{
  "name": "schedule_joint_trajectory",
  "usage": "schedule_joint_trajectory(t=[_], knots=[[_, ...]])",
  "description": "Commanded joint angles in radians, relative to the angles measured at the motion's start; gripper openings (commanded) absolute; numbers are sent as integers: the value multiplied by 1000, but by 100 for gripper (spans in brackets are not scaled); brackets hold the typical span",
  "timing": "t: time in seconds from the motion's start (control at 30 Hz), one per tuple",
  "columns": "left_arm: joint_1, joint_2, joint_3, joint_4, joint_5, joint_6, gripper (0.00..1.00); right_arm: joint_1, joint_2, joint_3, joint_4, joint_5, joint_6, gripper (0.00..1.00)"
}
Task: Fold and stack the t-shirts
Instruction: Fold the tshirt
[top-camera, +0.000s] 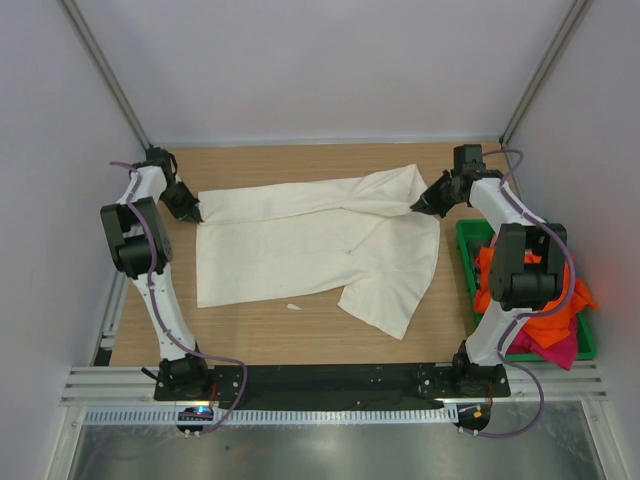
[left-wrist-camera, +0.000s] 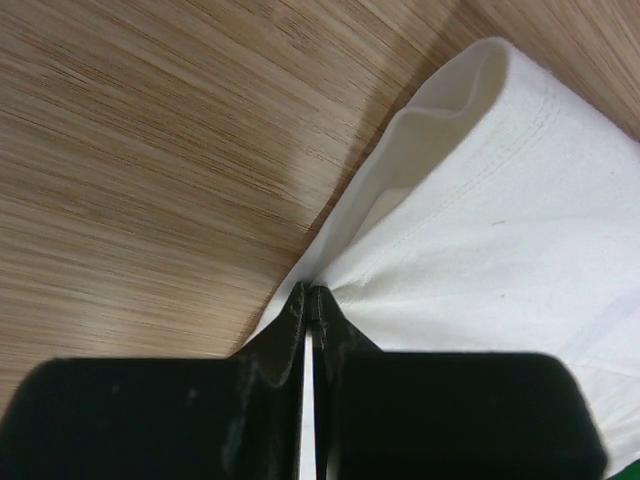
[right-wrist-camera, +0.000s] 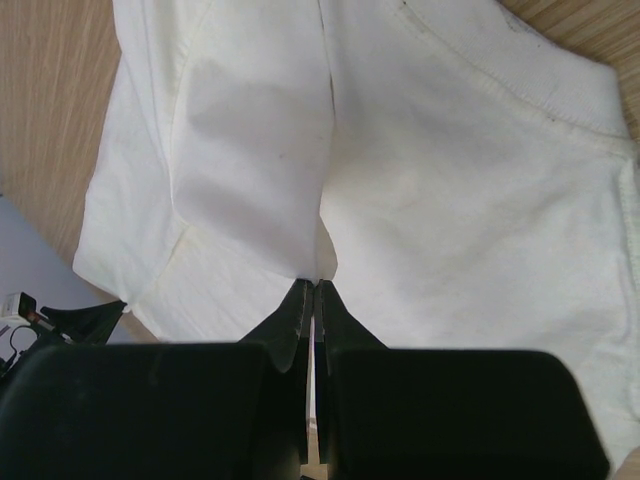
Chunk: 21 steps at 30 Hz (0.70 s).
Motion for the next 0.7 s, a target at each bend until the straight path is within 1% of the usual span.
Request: schedule_joint_trajectory(t=[0.0,0.07,0.1,0.13,0.17,0.2,0.23,0.27,0.3,0.37,0.43,0.47,0.5,0.53,0.57,0.6,0.63,0.67], knots=[[6,-21,-29,-25,-24,5,0,2,-18,20,-17,12,-27,6],[6,-33,-55,-25,-30,2,13,5,-25,-2,-18,-14,-56,13],[6,-72,-72,-19,-42,2,18,8,-39,-22,-30,-28,-78,19],[1,-93,-91,-12,-59,-3,30,9,-53,-29,-46,-34,-98,24],[-5,-122,-110,-4,-75,-7,37,12,-68,-42,-53,-34,-146,30],[-9,-145,-147,13,-99,-10,43,15,-83,-71,-40,-34,-168,42],[-11,-183,-163,19,-110,-16,49,15,-109,-86,-17,-7,-176,48],[-17,-196,-175,27,-116,-36,50,14,-114,-98,17,-1,-171,53],[-20,-210,-199,53,-115,-49,50,14,-104,-109,151,-11,-176,58],[-37,-236,-206,71,-119,-78,49,15,-35,-103,279,-1,-193,59],[-57,-247,-191,71,-119,-81,49,2,39,4,302,12,-202,59],[-77,-254,-166,65,-131,-81,49,2,118,50,295,28,-207,57],[-86,-257,-157,71,-144,-82,49,2,149,134,274,30,-205,55],[-92,-261,-152,80,-151,-85,47,2,183,164,285,19,-204,53],[-103,-261,-149,93,-155,-92,46,3,223,181,308,4,-204,47],[-103,-258,-148,120,-149,-98,46,3,240,203,354,6,-207,43],[-106,-248,-141,122,-145,-105,44,3,254,216,368,10,-219,41],[-106,-232,-123,117,-127,-111,43,3,263,222,391,13,-227,40]])
